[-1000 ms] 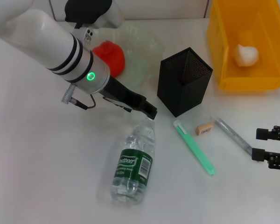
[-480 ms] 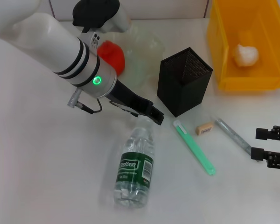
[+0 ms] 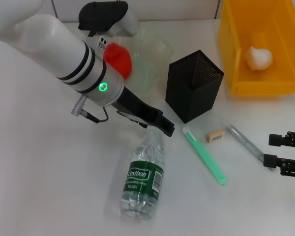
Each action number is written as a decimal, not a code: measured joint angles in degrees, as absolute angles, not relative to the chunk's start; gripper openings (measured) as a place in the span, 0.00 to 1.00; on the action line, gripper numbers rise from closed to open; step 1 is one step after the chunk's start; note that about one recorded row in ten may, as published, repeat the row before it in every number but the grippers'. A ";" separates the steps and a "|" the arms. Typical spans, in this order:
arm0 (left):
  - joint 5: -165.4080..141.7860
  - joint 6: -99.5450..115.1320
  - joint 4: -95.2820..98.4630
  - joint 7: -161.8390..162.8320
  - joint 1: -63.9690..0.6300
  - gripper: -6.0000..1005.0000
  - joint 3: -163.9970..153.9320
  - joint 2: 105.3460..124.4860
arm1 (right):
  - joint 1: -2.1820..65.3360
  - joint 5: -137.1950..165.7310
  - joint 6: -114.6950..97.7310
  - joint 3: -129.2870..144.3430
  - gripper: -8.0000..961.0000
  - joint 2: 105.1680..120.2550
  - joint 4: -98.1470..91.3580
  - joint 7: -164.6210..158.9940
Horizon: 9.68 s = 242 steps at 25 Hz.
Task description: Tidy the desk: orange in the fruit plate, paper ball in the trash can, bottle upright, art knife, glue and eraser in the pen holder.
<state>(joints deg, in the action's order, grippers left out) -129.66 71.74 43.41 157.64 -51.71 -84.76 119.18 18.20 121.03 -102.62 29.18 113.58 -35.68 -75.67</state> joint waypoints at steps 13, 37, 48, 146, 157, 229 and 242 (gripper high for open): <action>-130.19 70.75 43.00 157.62 -51.61 0.73 -84.96 119.18 | 18.81 120.85 -101.82 29.18 0.71 113.79 -35.60 -75.48; -130.35 69.52 43.17 156.85 -50.88 0.52 -87.96 119.18 | 19.42 120.86 -100.35 29.18 0.71 113.85 -35.59 -75.57; -129.62 71.85 50.84 155.27 -47.70 0.48 -87.96 119.12 | 19.48 120.82 -99.75 29.18 0.71 113.98 -35.57 -75.47; -87.63 112.99 44.80 74.64 -15.94 0.83 -49.80 114.42 | 25.04 110.71 -100.66 23.80 0.69 115.45 -33.11 -82.77; -99.96 103.87 27.70 59.09 -18.44 0.82 -52.83 118.42 | 30.17 115.67 -108.03 39.47 0.68 114.28 -67.32 -116.02; -102.04 93.92 20.66 57.20 -23.23 0.82 -57.51 118.74 | 47.15 145.55 -86.29 94.31 0.50 119.61 -59.40 -167.76; -102.04 93.83 20.65 57.21 -23.29 0.82 -57.57 118.74 | 48.09 145.55 -86.04 94.49 0.50 119.71 -58.18 -167.70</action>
